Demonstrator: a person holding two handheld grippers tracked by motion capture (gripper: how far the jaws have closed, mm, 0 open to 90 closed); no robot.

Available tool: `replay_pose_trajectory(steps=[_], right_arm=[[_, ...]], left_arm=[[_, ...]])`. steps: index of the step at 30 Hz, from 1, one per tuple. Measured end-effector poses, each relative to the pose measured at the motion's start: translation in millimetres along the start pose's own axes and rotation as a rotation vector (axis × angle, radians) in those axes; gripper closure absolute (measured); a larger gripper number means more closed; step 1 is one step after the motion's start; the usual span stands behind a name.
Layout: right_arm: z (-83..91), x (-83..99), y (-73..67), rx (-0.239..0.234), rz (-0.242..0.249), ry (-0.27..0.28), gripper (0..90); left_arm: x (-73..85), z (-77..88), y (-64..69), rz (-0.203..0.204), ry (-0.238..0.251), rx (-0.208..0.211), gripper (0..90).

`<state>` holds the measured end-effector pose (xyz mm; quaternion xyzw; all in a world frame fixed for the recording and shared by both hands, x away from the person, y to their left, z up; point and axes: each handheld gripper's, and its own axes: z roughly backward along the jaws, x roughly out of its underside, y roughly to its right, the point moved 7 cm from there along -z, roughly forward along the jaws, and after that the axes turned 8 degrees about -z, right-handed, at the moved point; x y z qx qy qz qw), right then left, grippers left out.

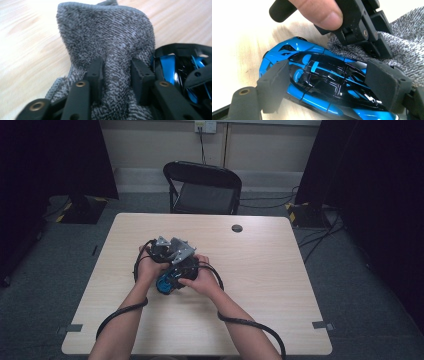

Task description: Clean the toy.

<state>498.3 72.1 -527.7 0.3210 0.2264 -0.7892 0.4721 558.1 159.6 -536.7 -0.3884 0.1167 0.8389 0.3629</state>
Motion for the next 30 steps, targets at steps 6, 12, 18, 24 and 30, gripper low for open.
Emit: replay_pose_trajectory(steps=[6, 12, 18, 24, 30], right_arm=[[0.0, 0.1, -0.1, 0.000, 0.001, 0.001, 20.2], [0.0, -0.2, -0.3, 0.002, -0.001, -0.003, 20.2], [0.1, 0.1, 0.1, 0.000, -0.001, 0.000, 20.2], [0.0, 0.2, 0.0, 0.002, 0.003, 0.002, 20.2], [-0.1, -0.2, -0.4, 0.003, 0.003, -0.004, 20.2]], left_arm=[[4.9, 5.8, -5.9, 0.082, 0.008, -0.031, 52.9], [7.4, -2.9, 0.3, 0.061, 0.018, -0.002, 66.8], [6.1, -3.5, 7.3, 0.044, 0.032, 0.047, 77.9], [9.2, 4.5, 8.0, 0.006, 0.007, 0.093, 79.1], [13.7, 10.9, 6.6, 0.000, 0.008, 0.098, 79.1]])
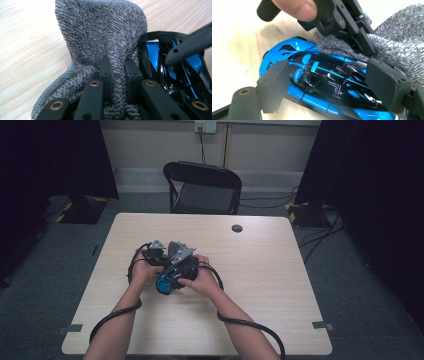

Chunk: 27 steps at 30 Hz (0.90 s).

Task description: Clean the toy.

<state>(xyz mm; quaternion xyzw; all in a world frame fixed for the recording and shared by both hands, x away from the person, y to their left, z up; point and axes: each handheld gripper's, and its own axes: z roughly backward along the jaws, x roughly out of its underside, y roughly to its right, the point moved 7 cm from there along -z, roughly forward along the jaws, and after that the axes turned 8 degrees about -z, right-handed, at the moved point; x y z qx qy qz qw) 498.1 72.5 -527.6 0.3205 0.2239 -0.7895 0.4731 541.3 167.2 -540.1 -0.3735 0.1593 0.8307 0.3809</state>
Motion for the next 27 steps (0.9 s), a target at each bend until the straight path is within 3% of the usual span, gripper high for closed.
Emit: replay_pose_trajectory(steps=[20, 21, 27], right_arm=[[-0.2, -0.9, -2.0, 0.005, -0.001, -0.019, 20.2], [-0.5, -1.2, -2.5, 0.005, 0.001, -0.020, 20.2], [-1.2, -1.9, -4.5, 0.002, 0.003, -0.020, 20.2]], left_arm=[[20.7, 29.1, 3.1, 0.010, -0.028, 0.011, 79.2], [21.6, 30.6, 3.9, 0.025, -0.026, 0.013, 79.1], [27.1, 38.9, 4.4, 0.009, -0.037, 0.015, 79.1]])
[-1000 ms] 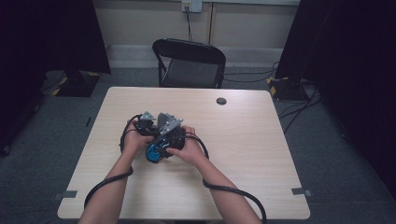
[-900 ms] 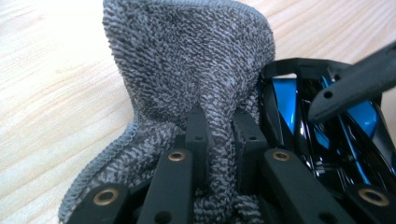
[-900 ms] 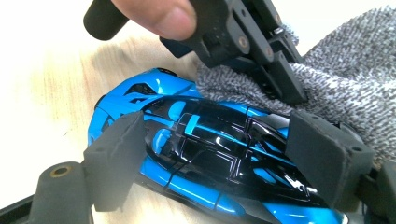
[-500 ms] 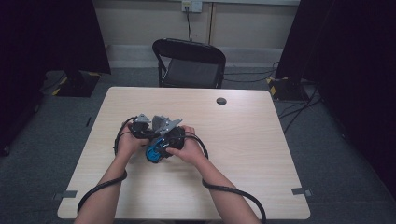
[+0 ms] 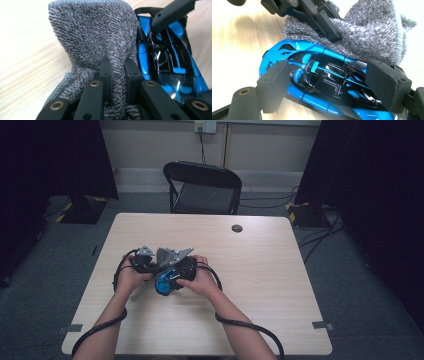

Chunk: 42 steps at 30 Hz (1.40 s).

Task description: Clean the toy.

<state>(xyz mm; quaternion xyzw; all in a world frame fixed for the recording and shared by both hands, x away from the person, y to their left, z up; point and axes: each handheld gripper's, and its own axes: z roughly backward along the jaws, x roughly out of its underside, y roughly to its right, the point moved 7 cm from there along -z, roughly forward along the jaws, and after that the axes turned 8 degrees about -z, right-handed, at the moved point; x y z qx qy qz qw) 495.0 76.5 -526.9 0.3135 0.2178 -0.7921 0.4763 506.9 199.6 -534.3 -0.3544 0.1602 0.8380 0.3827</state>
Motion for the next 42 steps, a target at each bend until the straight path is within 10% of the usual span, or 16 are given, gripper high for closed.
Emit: replay_pose_trajectory(steps=[25, 42], right_arm=[[-0.5, -0.8, -2.7, 0.004, 0.000, -0.011, 20.2], [-0.4, -0.7, -3.0, 0.007, 0.000, -0.012, 20.2]], left_arm=[[37.3, 42.3, 12.2, 0.085, 0.003, -0.011, 79.0], [58.4, 65.7, 35.5, 0.118, 0.003, 0.069, 79.2]])
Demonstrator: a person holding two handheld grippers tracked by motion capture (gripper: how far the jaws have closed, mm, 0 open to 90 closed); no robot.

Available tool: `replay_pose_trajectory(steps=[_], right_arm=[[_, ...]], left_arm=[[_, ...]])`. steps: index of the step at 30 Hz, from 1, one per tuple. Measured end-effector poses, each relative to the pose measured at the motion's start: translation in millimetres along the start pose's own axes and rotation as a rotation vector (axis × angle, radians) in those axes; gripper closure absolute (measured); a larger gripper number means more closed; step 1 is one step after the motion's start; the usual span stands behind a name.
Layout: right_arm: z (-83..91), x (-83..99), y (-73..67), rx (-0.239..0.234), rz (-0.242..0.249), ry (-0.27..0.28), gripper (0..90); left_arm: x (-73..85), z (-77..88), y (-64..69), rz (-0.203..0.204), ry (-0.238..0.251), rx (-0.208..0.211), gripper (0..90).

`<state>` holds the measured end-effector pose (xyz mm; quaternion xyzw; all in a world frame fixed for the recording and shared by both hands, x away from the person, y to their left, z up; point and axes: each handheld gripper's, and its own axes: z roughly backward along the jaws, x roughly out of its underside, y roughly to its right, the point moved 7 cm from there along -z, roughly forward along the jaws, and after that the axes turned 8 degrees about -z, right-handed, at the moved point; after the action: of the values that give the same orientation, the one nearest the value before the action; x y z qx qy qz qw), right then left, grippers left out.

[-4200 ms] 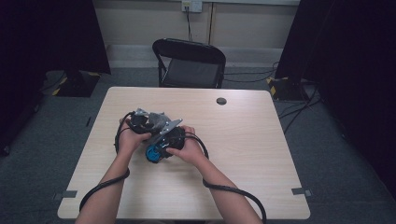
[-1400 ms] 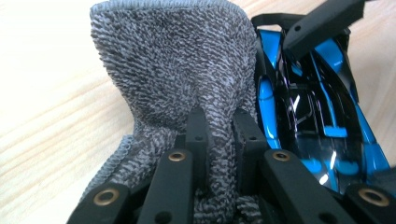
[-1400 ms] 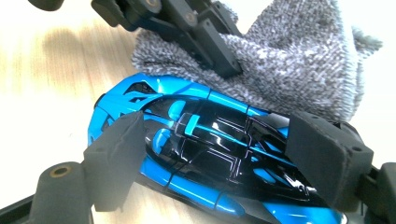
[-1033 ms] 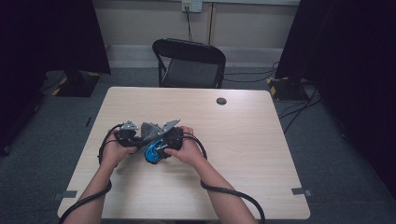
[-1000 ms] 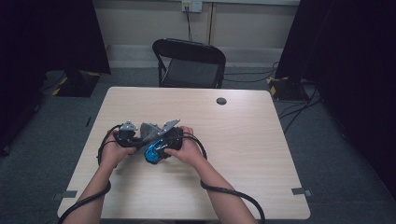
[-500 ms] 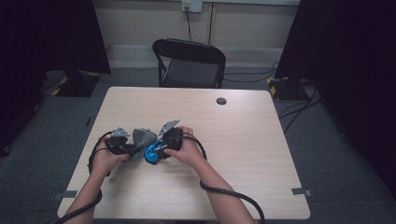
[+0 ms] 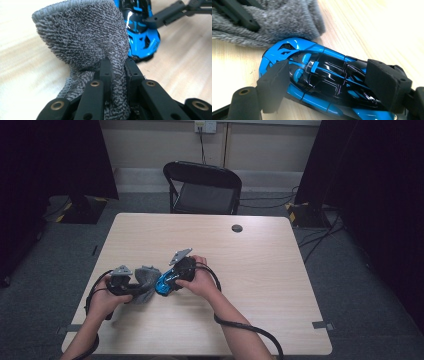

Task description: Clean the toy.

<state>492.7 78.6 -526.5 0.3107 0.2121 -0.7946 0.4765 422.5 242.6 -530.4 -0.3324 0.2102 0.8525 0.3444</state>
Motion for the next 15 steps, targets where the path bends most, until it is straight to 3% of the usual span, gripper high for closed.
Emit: replay_pose_trajectory(steps=[6, 10, 15], right_arm=[[0.1, 0.0, 0.4, -0.001, 0.000, -0.001, 20.2], [0.1, 0.4, 0.3, 0.000, 0.000, 0.005, 20.2], [0.1, 0.3, 0.2, 0.000, -0.001, 0.003, 20.2]], left_arm=[[6.7, 11.7, 13.0, -0.017, -0.013, 0.024, 79.2], [6.5, 19.7, 13.5, -0.021, -0.016, 0.017, 79.1], [-0.3, 33.7, 5.0, -0.015, 0.021, -0.018, 79.0]])
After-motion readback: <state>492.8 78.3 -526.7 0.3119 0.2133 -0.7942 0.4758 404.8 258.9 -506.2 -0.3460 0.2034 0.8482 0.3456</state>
